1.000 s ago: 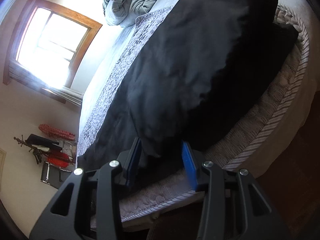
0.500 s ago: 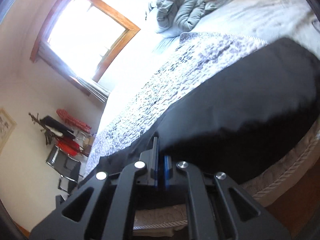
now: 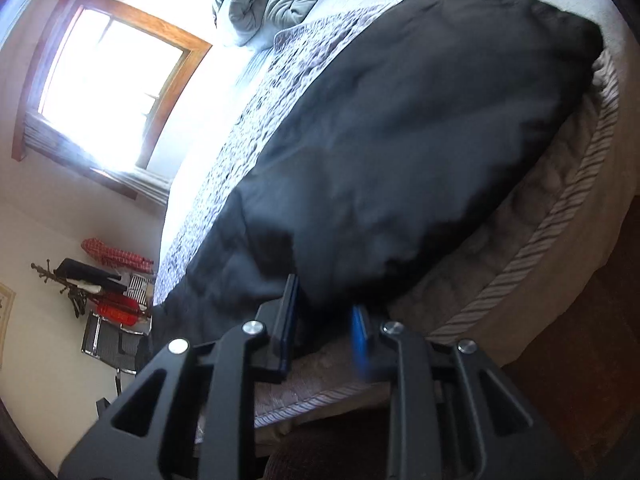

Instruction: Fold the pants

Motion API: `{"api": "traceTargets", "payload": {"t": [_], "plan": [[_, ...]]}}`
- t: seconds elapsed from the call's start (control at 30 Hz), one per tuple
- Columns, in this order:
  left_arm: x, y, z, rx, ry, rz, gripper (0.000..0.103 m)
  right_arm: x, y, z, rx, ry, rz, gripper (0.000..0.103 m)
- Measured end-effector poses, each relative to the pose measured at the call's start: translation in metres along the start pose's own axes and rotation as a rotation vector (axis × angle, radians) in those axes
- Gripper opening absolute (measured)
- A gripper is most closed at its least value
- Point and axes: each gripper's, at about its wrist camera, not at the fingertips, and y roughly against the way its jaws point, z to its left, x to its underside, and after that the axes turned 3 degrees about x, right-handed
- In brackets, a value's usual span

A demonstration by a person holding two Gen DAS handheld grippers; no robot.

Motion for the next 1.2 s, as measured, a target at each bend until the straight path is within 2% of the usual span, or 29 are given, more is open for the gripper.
{"api": "traceTargets", "payload": {"t": [0.13,0.4,0.47,0.5,0.53,0.57,0.67,0.8,0.9,0.93,1.0,1.07,1.13,1.2], "plan": [[-0.001,-0.001,-0.001,-0.002,-0.003,0.002,0.070,-0.010,0.016,-0.014,0.040,-0.032,-0.048,0.033],[-0.002,-0.004,-0.004,-0.020,-0.022,0.015,0.071,-0.045,0.049,-0.039,0.155,-0.098,-0.178,0.032],[-0.003,-0.004,-0.004,-0.022,-0.021,0.015,0.071,-0.059,0.053,-0.045,0.189,-0.101,-0.198,0.026],[-0.003,-0.005,-0.004,-0.024,-0.021,0.015,0.071,-0.065,0.054,-0.047,0.198,-0.093,-0.201,0.017],[-0.003,-0.006,-0.004,-0.028,-0.021,0.015,0.071,-0.072,0.051,-0.045,0.209,-0.080,-0.193,0.010],[-0.003,-0.006,-0.004,-0.032,-0.022,0.014,0.071,-0.078,0.046,-0.044,0.209,-0.067,-0.187,0.007],[-0.003,-0.009,-0.006,-0.049,-0.028,0.015,0.071,-0.097,0.049,-0.026,0.218,0.035,-0.189,0.005],[-0.003,-0.011,-0.009,-0.072,-0.041,0.016,0.071,-0.111,0.075,0.030,0.122,0.247,-0.265,0.005],[-0.003,-0.013,-0.010,-0.083,-0.042,0.016,0.073,-0.109,0.089,0.055,0.040,0.344,-0.317,0.005],[-0.003,-0.014,-0.011,-0.085,-0.042,0.016,0.074,-0.107,0.091,0.053,0.026,0.342,-0.326,0.005],[-0.003,-0.016,-0.013,-0.089,-0.043,0.016,0.075,-0.105,0.088,0.031,0.050,0.287,-0.314,0.005],[-0.003,-0.017,-0.014,-0.094,-0.050,0.018,0.076,-0.103,0.077,-0.014,0.105,0.170,-0.270,0.005],[-0.004,-0.018,-0.015,-0.096,-0.054,0.021,0.076,-0.096,0.058,-0.062,0.190,0.064,-0.190,0.006],[-0.004,-0.017,-0.014,-0.091,-0.047,0.021,0.076,-0.087,0.042,-0.086,0.208,0.018,-0.155,0.013]]}}
